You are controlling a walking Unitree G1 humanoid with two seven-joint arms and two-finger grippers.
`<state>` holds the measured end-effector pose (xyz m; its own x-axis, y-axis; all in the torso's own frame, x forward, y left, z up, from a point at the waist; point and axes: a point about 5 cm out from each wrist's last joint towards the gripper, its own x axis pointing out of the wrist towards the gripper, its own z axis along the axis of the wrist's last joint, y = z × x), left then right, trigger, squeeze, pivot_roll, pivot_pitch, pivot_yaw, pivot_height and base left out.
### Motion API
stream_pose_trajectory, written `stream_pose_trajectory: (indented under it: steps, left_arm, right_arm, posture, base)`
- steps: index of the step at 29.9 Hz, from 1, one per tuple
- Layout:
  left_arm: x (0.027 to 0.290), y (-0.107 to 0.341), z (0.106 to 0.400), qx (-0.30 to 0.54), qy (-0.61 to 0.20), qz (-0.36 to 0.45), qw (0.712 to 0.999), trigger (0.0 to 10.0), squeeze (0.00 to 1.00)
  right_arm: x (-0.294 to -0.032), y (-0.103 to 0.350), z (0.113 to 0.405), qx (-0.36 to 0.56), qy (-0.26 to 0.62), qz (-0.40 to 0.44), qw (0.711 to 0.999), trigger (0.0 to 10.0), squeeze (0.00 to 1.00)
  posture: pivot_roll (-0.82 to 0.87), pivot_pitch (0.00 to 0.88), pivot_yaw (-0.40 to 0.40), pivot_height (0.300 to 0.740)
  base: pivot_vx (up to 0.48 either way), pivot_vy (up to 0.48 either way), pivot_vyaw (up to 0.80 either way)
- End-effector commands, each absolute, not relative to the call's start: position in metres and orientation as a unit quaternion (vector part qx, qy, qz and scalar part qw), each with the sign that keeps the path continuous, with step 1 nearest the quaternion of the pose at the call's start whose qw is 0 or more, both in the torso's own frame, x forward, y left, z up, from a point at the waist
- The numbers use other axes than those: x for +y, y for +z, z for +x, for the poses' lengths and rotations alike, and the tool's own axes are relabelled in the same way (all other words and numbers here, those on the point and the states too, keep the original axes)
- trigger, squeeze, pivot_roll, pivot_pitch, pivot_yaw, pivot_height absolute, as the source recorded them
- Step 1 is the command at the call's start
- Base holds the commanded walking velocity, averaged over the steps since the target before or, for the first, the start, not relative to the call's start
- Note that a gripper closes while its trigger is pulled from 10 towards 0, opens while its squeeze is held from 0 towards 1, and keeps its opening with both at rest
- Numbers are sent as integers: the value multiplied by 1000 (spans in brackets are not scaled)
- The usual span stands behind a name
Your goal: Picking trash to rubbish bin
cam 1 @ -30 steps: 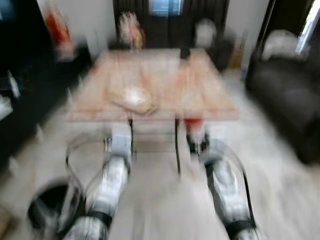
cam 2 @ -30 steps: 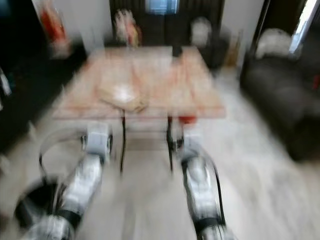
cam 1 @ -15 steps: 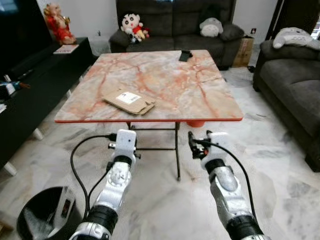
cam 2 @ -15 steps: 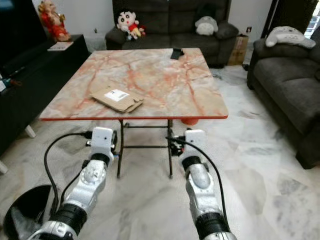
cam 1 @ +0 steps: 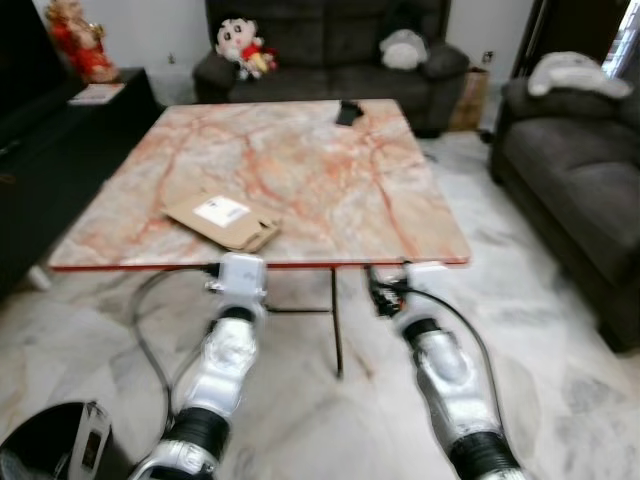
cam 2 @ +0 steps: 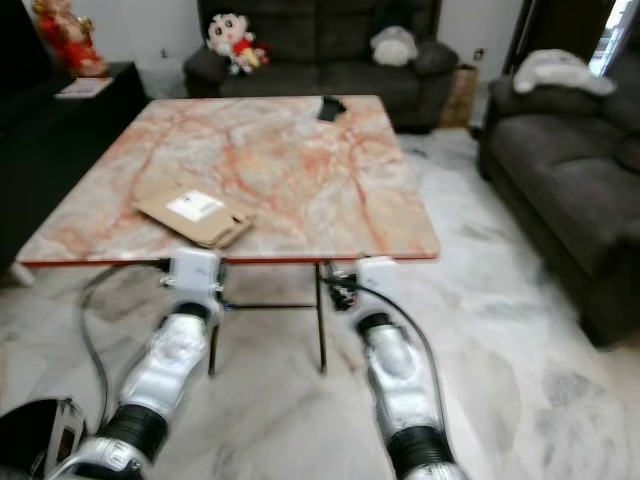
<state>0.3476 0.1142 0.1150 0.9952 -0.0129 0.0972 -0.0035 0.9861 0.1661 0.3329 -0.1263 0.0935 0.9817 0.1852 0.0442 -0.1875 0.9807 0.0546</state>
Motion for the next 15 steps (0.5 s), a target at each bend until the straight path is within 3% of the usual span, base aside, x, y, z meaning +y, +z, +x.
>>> stream_pose_trajectory:
  steps: [1,15]
  left_arm:
    - [130,117,349,-50,17,88,995,10000,0]
    - [128,118,349,-50,11,90,995,10000,0]
  right_arm:
    - [-110,100,335,-30,113,44,992,10000,0]
    - [-111,100,335,-29,112,50,992,10000,0]
  posture:
    - [138,0,1,740]
    - [139,0,2,740]
  base:
    - [412,0,450]
    - [409,0,32]
